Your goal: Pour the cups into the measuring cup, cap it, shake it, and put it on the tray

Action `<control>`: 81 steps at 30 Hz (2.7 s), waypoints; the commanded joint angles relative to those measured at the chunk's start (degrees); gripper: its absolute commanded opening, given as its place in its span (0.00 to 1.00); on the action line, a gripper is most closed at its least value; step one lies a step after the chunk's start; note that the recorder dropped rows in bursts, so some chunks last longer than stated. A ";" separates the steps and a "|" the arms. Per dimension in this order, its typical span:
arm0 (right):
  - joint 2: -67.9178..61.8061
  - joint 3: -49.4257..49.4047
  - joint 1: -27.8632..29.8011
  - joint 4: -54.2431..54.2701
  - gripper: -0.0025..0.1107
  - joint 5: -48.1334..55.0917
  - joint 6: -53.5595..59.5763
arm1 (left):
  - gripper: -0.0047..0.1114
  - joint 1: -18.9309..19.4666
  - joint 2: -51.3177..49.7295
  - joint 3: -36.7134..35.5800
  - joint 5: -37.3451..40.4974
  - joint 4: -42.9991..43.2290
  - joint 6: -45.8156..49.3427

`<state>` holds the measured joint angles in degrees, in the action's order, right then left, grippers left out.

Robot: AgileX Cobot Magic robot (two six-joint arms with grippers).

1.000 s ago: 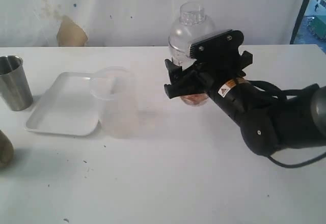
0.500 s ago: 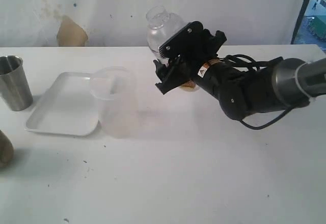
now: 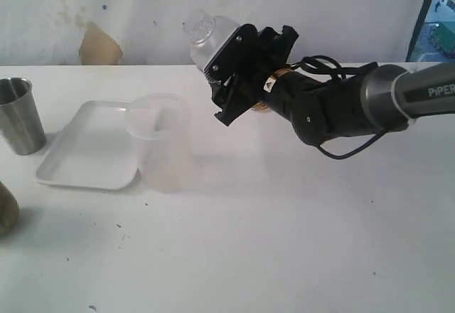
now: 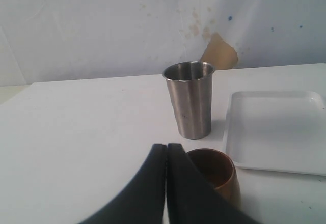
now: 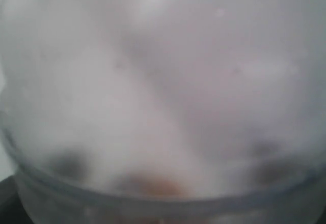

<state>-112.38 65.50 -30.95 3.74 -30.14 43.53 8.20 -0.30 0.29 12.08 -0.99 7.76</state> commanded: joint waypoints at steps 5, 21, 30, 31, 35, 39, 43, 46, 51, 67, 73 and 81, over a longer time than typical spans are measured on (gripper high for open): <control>0.82 2.41 0.07 -0.56 0.02 0.37 6.87 | 0.05 -0.27 0.30 -0.29 -0.54 -0.48 -0.02; 0.82 4.68 -3.26 13.00 0.02 1.46 37.37 | 0.05 -0.27 0.30 -0.29 -0.54 -0.48 -0.02; 0.82 4.68 -3.26 12.96 0.02 1.29 50.53 | 0.05 -0.27 0.30 -0.29 -0.54 -0.48 -0.02; 0.82 4.68 -3.26 12.96 0.02 1.17 51.79 | 0.05 -0.27 0.30 -0.29 -0.54 -0.48 -0.02; 0.82 4.68 -3.26 12.96 0.02 -0.03 54.40 | 0.05 -0.27 0.30 -0.29 -0.54 -0.48 -0.02; 0.82 4.68 -3.26 12.96 0.02 -0.75 57.46 | 0.05 -0.27 0.30 -0.29 -0.54 -0.48 -0.02; 0.82 4.68 -3.26 12.96 0.02 -1.45 62.86 | 0.05 -0.27 0.30 -0.29 -0.54 -0.48 -0.02; 0.82 4.68 -3.26 12.84 0.02 -2.20 63.08 | 0.05 -0.27 0.30 -0.29 -0.54 -0.48 -0.02; 0.82 4.68 -3.26 12.50 0.02 -2.84 67.20 | 0.05 -0.27 0.30 -0.29 -0.54 -0.48 -0.02; 0.82 4.68 -3.26 8.09 0.02 -7.91 71.01 | 0.05 -0.27 0.30 -0.29 -0.54 -0.48 -0.02; 0.82 4.68 -3.26 8.00 0.02 -8.96 77.26 | 0.05 -0.27 0.30 -0.29 -0.54 -0.48 -0.02; 0.82 4.68 -3.26 4.64 0.02 -10.28 77.66 | 0.05 -0.27 0.30 -0.29 -0.54 -0.48 -0.02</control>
<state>-112.38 69.48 -34.31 10.34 -36.29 120.80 8.20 -0.30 0.29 12.08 -0.99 7.76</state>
